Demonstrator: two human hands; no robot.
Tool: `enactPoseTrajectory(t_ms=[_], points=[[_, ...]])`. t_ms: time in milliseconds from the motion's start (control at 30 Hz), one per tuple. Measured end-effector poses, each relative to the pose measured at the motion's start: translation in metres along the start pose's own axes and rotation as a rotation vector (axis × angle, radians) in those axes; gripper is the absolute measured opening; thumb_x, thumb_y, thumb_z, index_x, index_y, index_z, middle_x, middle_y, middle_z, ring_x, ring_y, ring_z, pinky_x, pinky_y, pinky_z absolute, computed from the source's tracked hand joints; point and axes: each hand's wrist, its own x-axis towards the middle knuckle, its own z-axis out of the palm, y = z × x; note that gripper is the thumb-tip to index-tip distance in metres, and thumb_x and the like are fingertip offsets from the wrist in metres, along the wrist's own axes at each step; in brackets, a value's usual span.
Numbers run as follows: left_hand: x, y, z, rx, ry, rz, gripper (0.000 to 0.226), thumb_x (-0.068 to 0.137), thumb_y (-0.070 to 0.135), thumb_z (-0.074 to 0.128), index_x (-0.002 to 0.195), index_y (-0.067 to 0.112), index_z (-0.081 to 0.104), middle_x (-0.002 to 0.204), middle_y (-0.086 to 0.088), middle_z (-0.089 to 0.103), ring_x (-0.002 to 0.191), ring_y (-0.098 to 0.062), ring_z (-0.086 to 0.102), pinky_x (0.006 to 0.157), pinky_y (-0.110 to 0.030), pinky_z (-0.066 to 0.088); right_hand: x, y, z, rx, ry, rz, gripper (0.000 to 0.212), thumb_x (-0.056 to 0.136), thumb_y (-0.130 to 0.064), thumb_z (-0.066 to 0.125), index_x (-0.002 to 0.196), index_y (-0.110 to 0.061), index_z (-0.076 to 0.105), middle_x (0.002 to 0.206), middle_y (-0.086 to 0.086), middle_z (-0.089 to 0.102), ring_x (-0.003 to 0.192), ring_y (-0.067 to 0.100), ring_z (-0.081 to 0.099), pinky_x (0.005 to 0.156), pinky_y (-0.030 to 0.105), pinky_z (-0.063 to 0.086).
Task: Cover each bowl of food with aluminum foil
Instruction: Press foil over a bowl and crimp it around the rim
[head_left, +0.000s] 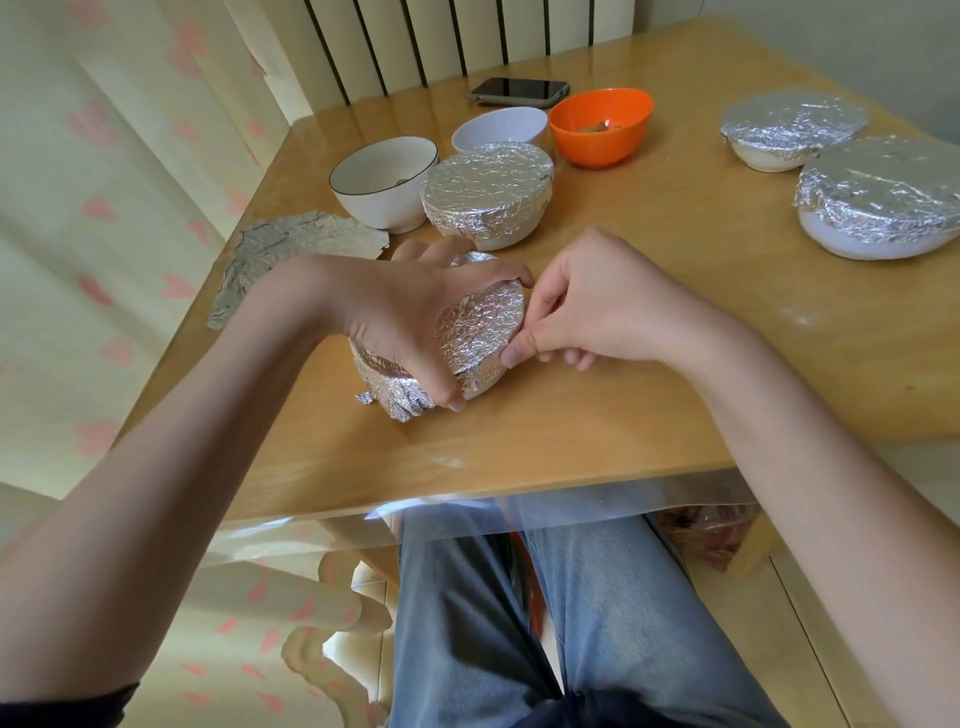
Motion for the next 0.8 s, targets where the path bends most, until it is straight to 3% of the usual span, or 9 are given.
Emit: enactPoseTrajectory(t_ms=[133, 367, 567, 700, 800], points=[[0.000, 0.000, 0.000, 0.003, 0.003, -0.006, 0.121, 0.051, 0.050, 0.090, 0.132, 0.070, 0.002, 0.149, 0.014, 0.009, 0.140, -0.019, 0.011, 0.112, -0.050, 0.029, 0.002, 0.000, -0.002, -0.027, 0.024, -0.045, 0.031, 0.057, -0.027, 0.090, 0.060, -0.006, 0.068, 0.042, -0.003, 0.059, 0.040, 0.009, 0.055, 0.047, 0.028, 0.055], [-0.001, 0.002, 0.000, -0.004, -0.009, -0.037, 0.119, 0.039, 0.059, 0.077, 0.130, 0.070, 0.002, 0.149, 0.013, 0.011, 0.141, -0.021, 0.012, 0.111, -0.052, 0.031, 0.001, 0.014, 0.003, 0.220, -0.056, -0.061, 0.030, 0.065, -0.024, 0.084, 0.069, -0.001, 0.065, 0.060, 0.010, 0.067, 0.055, 0.014, 0.066, 0.058, 0.031, 0.060], [-0.001, 0.006, 0.003, -0.068, 0.028, -0.237, 0.113, 0.044, 0.068, 0.068, 0.136, 0.064, 0.002, 0.150, 0.008, 0.016, 0.139, -0.030, 0.020, 0.100, -0.051, 0.033, 0.003, 0.020, 0.009, 0.120, 0.193, -0.126, 0.022, 0.073, -0.024, 0.080, 0.071, -0.008, 0.065, 0.056, 0.007, 0.063, 0.048, 0.015, 0.064, 0.051, 0.037, 0.058], [0.001, 0.017, 0.004, -0.087, 0.021, -0.412, 0.121, 0.053, 0.084, 0.066, 0.145, 0.059, -0.009, 0.161, -0.007, 0.006, 0.143, -0.040, 0.023, 0.107, -0.053, 0.028, -0.003, 0.025, 0.013, 0.005, 0.323, -0.183, 0.010, 0.082, -0.022, 0.073, 0.080, -0.013, 0.068, 0.060, -0.001, 0.063, 0.055, 0.015, 0.063, 0.059, 0.040, 0.057], [-0.004, 0.021, -0.001, -0.113, -0.006, -0.418, 0.128, 0.046, 0.093, 0.054, 0.140, 0.058, -0.026, 0.164, -0.010, -0.005, 0.150, -0.037, 0.002, 0.114, -0.055, 0.014, -0.017, 0.029, 0.020, -0.084, 0.371, -0.203, 0.010, 0.082, -0.018, 0.071, 0.092, -0.017, 0.068, 0.075, -0.005, 0.065, 0.064, 0.009, 0.062, 0.070, 0.033, 0.053]])
